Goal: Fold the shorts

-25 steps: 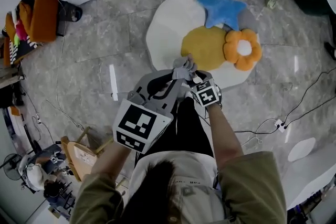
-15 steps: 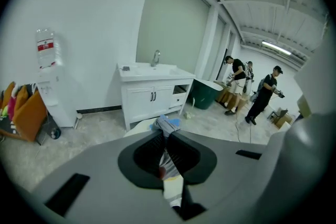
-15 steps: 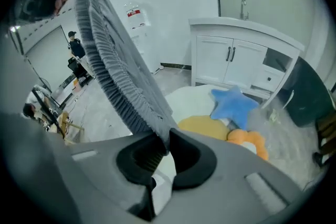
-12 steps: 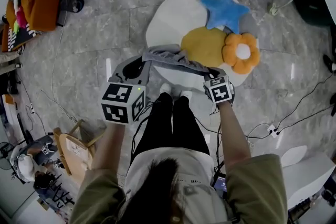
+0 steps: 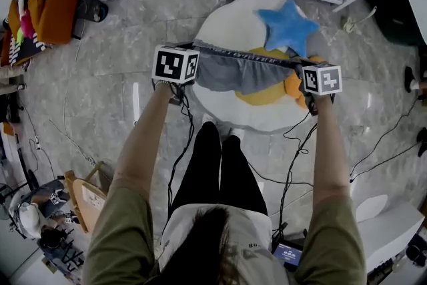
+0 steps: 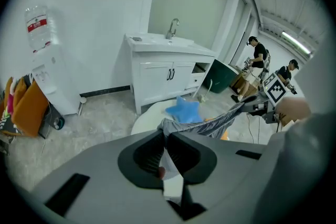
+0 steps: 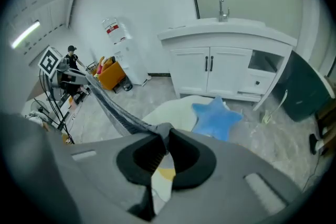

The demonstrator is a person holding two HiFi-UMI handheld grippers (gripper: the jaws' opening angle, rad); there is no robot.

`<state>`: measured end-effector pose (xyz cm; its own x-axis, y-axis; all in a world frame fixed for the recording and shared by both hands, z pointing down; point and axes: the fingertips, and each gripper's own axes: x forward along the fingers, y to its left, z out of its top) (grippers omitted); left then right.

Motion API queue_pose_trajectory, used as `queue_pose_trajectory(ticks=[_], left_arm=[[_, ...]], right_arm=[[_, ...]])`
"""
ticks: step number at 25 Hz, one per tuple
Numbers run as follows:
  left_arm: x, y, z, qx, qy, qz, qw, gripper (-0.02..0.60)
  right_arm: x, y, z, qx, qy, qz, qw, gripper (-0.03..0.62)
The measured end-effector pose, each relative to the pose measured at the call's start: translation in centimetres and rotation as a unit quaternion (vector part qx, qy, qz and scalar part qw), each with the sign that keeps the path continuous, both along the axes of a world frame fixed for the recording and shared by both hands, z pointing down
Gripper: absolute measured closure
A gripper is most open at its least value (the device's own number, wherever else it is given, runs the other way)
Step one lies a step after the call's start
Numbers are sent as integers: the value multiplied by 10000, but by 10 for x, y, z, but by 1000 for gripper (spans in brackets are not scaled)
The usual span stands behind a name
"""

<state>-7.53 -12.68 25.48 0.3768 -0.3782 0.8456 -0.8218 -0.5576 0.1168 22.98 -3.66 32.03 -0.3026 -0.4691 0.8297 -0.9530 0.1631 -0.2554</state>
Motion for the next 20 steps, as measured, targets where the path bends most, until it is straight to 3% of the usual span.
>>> queue_pose_trajectory(ticks=[5,9,13,20], left_arm=[[32,-74,-33,547,241,50,9982,555],[38,-84,-38,690,429,152,9966,555],[25,-52,7,461,316,206,9982,555],[-25,44,143,-348,-296,280,9986,555]], right_arm=[[36,-70,-47,730,310,303,9964,577],[40,-87,-67,1210,448,386,9909,577],[27,-57,-29,1076,580,290,9921,577],[-29,53,110,298,468,86,9984,577]])
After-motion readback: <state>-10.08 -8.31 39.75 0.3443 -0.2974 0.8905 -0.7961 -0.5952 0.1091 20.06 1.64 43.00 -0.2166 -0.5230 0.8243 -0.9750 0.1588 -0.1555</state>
